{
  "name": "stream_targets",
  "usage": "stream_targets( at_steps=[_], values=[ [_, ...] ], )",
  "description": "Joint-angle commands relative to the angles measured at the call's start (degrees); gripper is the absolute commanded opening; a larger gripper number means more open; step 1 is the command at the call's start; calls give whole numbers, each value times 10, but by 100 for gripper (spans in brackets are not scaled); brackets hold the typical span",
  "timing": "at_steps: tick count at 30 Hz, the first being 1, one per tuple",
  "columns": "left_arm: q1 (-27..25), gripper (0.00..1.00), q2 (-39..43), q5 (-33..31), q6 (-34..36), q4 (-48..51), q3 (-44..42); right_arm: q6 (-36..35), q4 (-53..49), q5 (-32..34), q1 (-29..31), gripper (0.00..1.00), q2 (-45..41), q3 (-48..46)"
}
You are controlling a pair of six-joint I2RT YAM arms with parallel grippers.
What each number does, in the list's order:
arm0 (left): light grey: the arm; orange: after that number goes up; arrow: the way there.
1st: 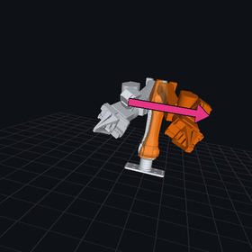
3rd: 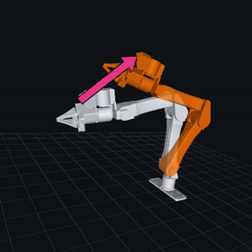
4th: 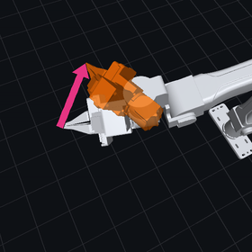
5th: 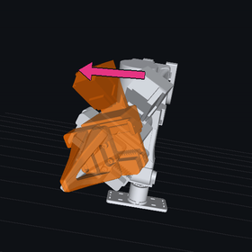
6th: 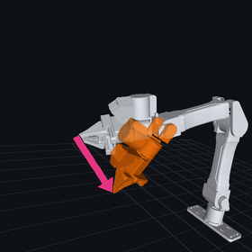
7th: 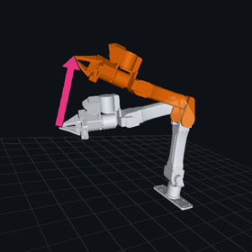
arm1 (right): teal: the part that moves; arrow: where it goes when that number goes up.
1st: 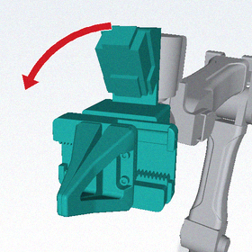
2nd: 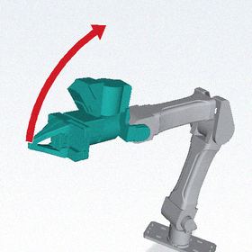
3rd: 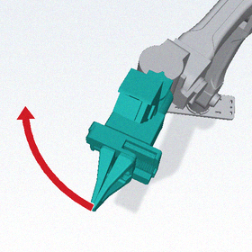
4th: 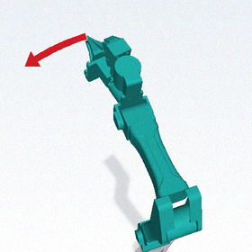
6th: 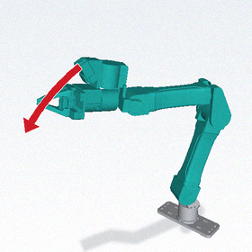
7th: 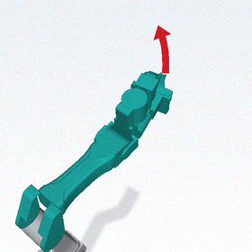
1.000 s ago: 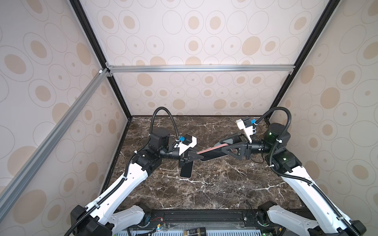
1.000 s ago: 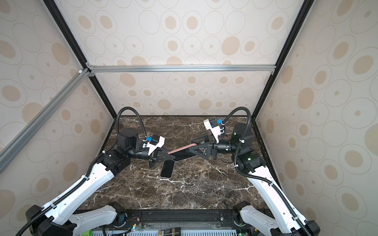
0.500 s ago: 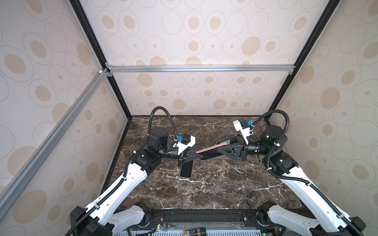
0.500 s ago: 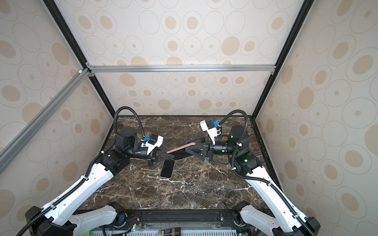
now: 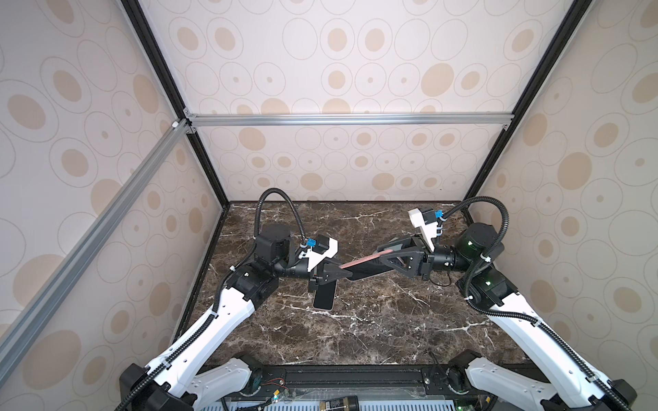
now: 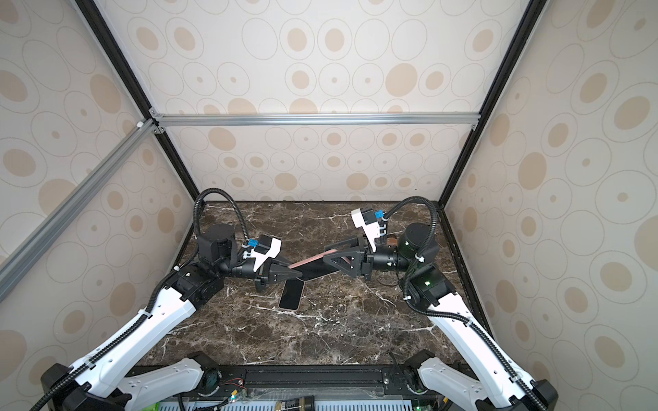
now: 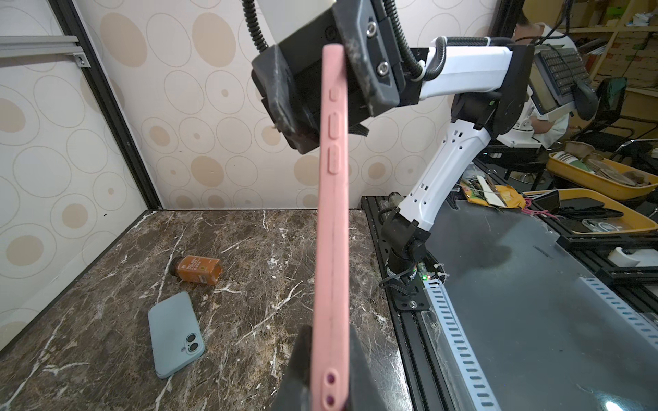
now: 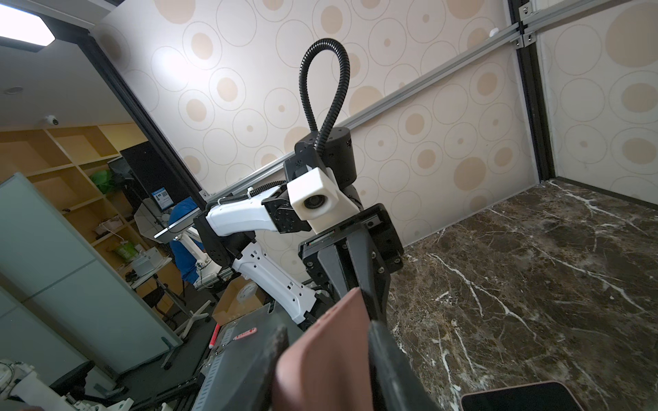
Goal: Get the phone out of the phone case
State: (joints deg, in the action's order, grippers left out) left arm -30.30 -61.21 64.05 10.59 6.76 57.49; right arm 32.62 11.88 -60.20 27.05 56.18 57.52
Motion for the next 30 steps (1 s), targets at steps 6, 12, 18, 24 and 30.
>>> stream_targets(
  at_steps=[6,12,18,24,30],
  values=[
    [5,0,18,22,4,-40,14,39,34,7,10,31,1,-5],
    [4,0,38,-14,-24,-102,-12,95,54,31,12,28,-1,-13],
    [5,0,36,-51,8,-76,7,156,35,52,12,28,1,-8],
    [5,0,31,-85,32,-52,23,177,-16,63,13,28,2,-1],
    [5,0,32,-99,34,-51,26,201,-26,80,13,28,3,2]
  ],
)
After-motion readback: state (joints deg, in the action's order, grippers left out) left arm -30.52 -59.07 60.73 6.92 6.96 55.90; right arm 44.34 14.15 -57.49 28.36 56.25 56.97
